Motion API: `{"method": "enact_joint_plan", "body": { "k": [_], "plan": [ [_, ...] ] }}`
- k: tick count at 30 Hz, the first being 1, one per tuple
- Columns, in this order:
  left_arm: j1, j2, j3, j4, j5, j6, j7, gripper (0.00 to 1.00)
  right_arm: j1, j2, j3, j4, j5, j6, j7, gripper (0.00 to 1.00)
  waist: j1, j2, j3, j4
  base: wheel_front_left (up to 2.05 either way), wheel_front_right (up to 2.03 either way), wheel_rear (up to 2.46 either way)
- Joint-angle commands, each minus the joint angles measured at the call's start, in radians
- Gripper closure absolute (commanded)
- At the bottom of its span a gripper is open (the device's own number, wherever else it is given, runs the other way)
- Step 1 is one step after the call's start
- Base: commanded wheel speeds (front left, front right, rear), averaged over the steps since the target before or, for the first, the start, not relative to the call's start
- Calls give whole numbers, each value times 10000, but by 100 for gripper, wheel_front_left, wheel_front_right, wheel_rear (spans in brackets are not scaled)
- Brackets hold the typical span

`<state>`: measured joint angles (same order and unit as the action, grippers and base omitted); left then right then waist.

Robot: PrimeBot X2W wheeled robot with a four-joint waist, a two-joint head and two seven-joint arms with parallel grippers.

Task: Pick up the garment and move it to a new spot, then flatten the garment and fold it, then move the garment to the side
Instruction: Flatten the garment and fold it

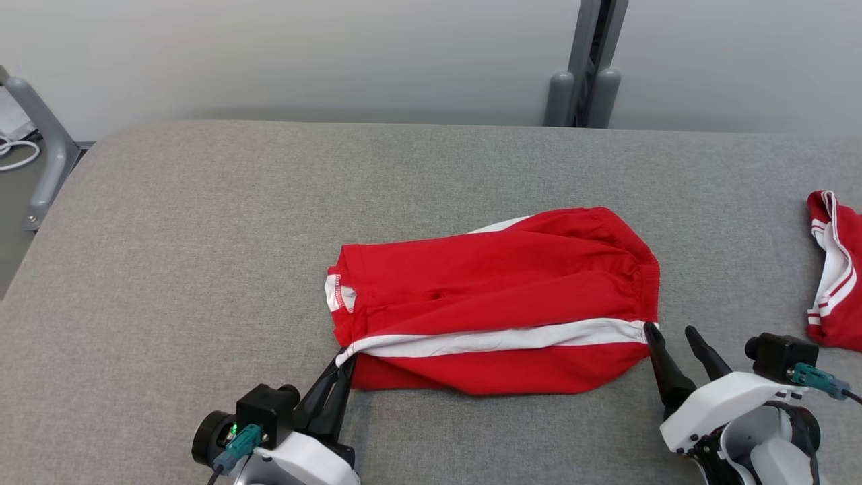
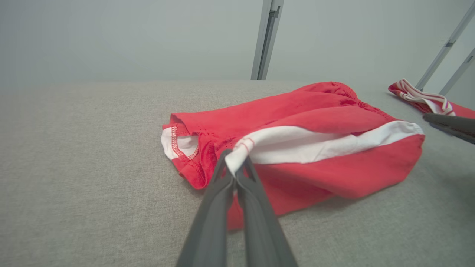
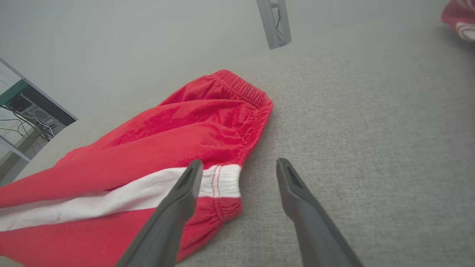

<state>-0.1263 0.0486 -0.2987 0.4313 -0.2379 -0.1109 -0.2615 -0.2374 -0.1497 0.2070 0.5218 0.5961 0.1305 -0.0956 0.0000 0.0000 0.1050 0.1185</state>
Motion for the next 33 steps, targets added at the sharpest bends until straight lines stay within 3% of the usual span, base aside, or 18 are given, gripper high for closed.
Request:
{"method": "enact_joint_plan", "body": {
  "k": [1,7,8,9,10,11,33],
  "plan": [
    [76,47,20,-50,32,-15,-35,100,-51,-118,53,38,116,5,61,0,0,0,-25,32,0,0,0],
    [144,43,4,-130,53,-22,-35,100,-163,-273,491,314,579,5,67,0,0,0,-107,134,0,0,0],
    [163,44,10,-139,51,-22,-35,100,-183,-272,556,329,690,5,117,9,0,0,-110,143,0,0,0],
    [181,44,16,-141,50,-22,-35,100,-214,-301,673,335,744,5,138,61,0,0,-117,151,0,0,0],
    [201,44,27,-151,52,-17,-35,100,-231,-336,763,336,820,5,123,77,0,0,-123,154,0,0,0],
    [215,44,35,-157,56,-14,-35,100,-231,-363,824,330,899,5,100,100,0,0,-128,154,0,0,0],
    [337,44,144,-197,-102,43,-35,100,-402,-1060,1837,153,1545,5,-840,100,0,0,-291,25,0,0,0]
  ]
}}
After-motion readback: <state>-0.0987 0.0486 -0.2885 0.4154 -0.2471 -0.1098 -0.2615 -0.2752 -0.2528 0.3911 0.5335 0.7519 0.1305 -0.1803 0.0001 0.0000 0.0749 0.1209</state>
